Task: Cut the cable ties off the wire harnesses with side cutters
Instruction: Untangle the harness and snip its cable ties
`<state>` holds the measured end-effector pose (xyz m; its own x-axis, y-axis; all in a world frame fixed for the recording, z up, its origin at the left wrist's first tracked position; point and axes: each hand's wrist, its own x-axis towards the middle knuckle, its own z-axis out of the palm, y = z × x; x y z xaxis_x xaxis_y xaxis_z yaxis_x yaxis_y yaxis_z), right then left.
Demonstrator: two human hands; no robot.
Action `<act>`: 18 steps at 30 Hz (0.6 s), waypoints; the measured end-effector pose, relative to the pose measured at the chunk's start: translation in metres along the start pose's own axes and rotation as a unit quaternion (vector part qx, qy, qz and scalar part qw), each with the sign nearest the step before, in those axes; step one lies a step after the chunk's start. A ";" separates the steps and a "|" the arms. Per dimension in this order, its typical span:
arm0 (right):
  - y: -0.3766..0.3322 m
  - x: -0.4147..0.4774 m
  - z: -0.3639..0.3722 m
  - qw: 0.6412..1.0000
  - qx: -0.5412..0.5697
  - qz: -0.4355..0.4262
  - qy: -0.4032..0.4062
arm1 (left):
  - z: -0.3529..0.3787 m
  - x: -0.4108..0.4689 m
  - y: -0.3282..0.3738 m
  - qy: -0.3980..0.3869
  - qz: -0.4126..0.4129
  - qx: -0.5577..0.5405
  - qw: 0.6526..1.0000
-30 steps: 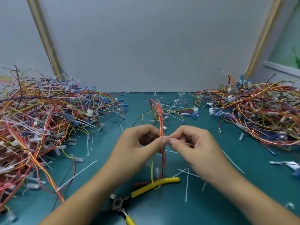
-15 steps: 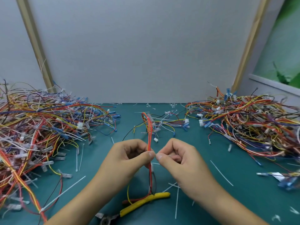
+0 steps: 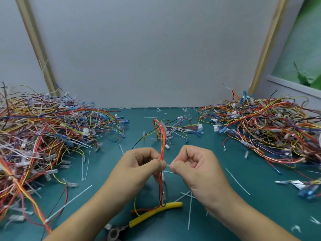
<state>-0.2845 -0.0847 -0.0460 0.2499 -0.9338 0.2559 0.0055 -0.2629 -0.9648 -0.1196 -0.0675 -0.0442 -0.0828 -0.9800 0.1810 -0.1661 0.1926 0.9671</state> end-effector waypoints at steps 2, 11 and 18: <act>-0.001 0.001 0.000 1.000 0.015 0.009 -0.003 | 0.000 0.000 0.001 0.007 -0.002 0.002 1.000; 0.001 0.002 0.001 1.000 0.025 0.015 -0.001 | 0.002 -0.002 0.001 0.043 -0.005 0.005 0.999; 0.001 0.001 -0.003 1.000 0.002 0.002 -0.011 | -0.004 0.000 0.001 -0.011 -0.016 -0.019 1.000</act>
<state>-0.2875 -0.0865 -0.0462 0.2714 -0.9292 0.2507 0.0077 -0.2584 -0.9660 -0.1157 -0.0674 -0.0423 -0.0996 -0.9843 0.1457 -0.1314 0.1582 0.9786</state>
